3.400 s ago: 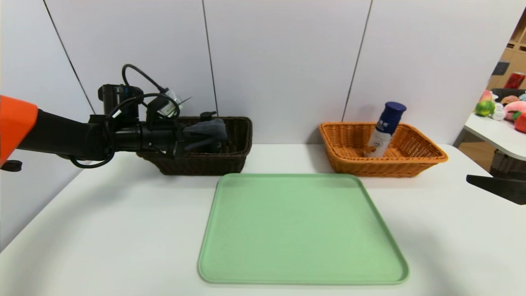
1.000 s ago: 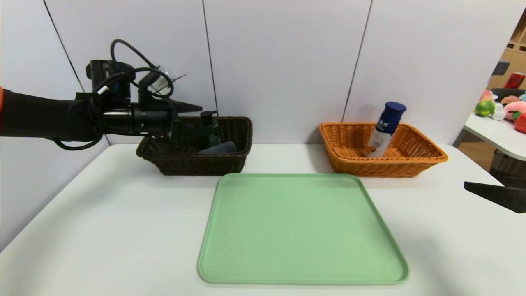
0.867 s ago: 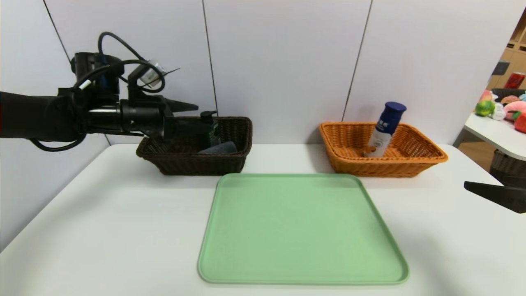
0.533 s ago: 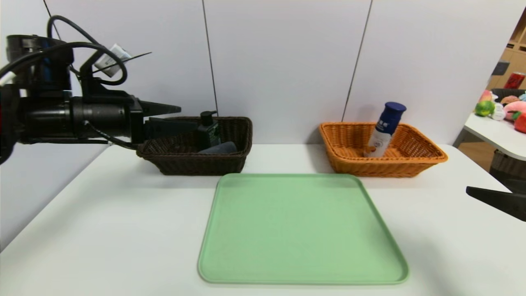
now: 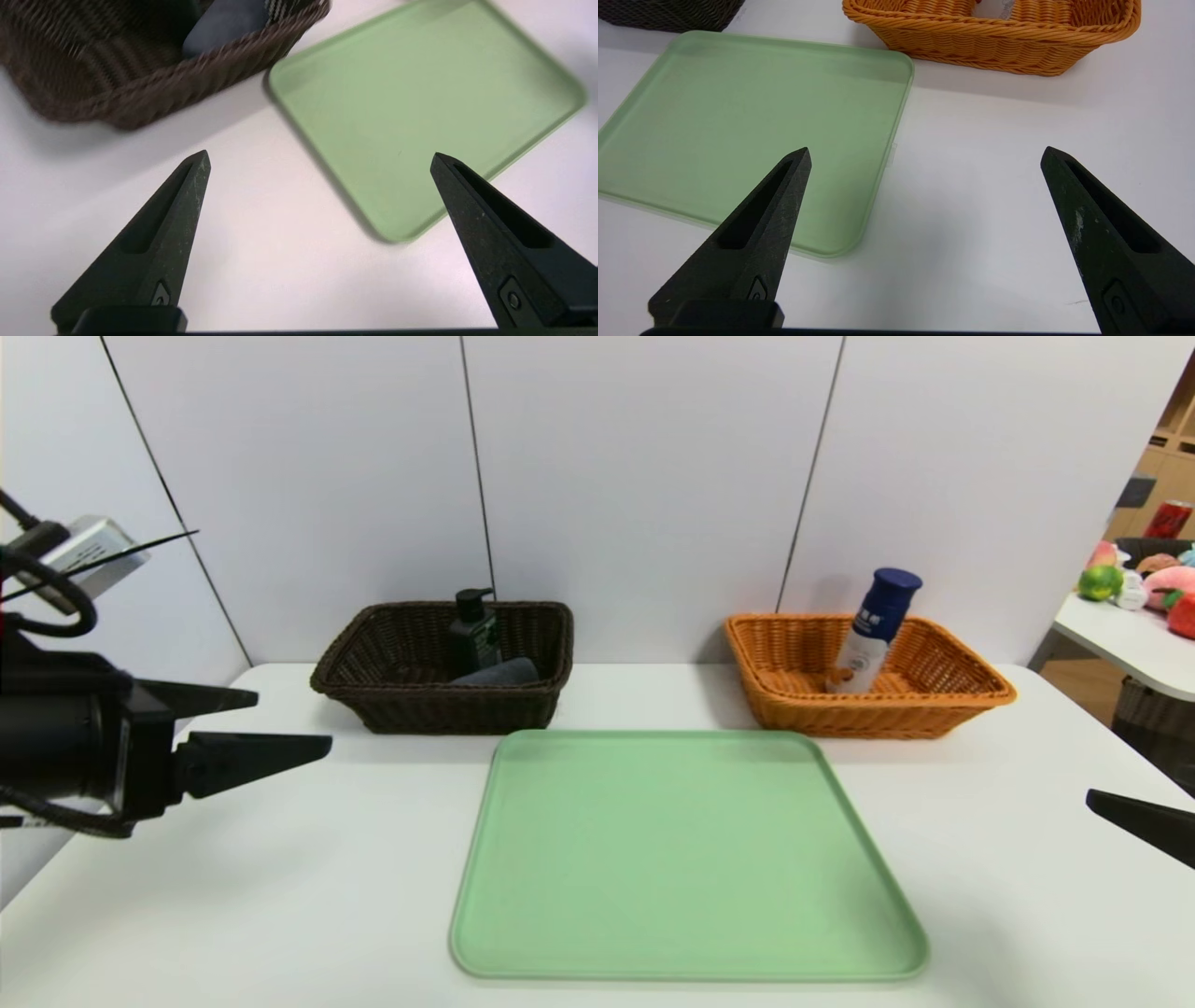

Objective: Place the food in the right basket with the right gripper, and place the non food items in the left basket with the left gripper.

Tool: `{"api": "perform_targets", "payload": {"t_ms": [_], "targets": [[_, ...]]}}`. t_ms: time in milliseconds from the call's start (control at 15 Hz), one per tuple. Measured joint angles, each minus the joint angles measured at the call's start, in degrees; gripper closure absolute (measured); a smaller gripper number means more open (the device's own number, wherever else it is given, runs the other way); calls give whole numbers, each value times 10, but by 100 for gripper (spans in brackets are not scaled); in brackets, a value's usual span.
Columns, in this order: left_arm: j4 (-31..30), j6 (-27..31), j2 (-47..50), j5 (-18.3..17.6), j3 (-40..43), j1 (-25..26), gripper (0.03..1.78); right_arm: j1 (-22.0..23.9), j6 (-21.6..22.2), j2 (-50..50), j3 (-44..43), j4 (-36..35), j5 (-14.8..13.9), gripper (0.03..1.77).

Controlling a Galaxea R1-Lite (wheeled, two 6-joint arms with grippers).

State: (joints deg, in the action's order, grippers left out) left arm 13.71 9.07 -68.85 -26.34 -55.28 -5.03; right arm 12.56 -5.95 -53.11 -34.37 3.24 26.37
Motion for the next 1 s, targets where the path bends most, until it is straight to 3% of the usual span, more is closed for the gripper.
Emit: {"api": "perform_targets", "payload": {"t_ms": [267,333,600,800,1000], "targets": [[61,-1,91,149,53,1,12,4,0,64,21,22,-20,10],[67,-2,116,171,71,1,12,5,0,83,21,39,-26,10],[111,1,226,214,123,1,12,5,0,151,18,105,-27,10],[136,7,297,247,149,7,12,1,1,180,25,110,-23,10],[137,23,353,249,180,49,12,0,1,202,40,110,-23,10]]}}
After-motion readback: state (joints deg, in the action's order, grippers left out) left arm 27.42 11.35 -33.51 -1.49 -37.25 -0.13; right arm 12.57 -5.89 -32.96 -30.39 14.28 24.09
